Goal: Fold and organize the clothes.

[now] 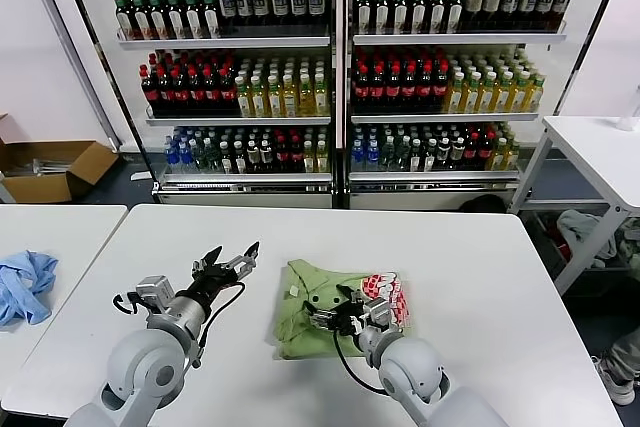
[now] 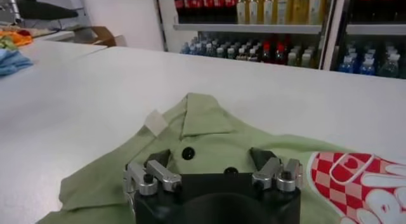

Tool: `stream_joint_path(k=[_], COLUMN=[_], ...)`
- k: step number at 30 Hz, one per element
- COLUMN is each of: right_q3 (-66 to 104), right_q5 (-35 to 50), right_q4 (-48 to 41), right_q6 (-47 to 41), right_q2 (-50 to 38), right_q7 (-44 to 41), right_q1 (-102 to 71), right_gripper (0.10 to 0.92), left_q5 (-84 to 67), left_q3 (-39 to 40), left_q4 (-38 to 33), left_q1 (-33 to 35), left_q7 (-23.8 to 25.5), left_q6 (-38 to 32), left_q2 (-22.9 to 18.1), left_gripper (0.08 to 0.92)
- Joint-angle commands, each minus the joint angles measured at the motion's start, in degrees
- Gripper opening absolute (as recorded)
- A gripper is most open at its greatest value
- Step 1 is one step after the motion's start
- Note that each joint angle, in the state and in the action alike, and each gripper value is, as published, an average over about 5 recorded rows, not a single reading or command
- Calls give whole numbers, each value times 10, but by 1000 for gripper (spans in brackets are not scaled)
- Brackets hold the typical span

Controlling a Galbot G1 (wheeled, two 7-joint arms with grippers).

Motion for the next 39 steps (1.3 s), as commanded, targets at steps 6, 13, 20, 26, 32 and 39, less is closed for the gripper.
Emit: stream_joint_path(k=[6, 13, 20, 26, 32, 39], right_q3=[281, 457, 562, 603, 605, 598], right_q5=[8, 17, 27, 38, 32, 12], right_q4=[172, 194, 187, 179, 179, 183], right_q6=[95, 147, 179, 196, 221, 247], right_q2=[-64, -50, 0, 13, 40, 47], right_q7=[-37, -81, -123, -137, -145, -148], right_q1=[-142, -296, -368, -396, -428, -446], right_gripper=[823, 823, 823, 823, 823, 823], left_q5=[10, 43, 99, 143, 193, 246], left_q3=[-28, -66, -108, -130, -145, -175], left_q4=[-2, 2, -6, -8, -10, 1], left_q1=[10, 27, 69, 102, 146, 190], left_q7=[29, 77, 142, 191, 224, 258], left_q6=[-8, -22, -48, -91, -176, -232], left_q2=[7, 0, -17, -25, -27, -22], left_gripper=[823, 823, 823, 823, 823, 823])
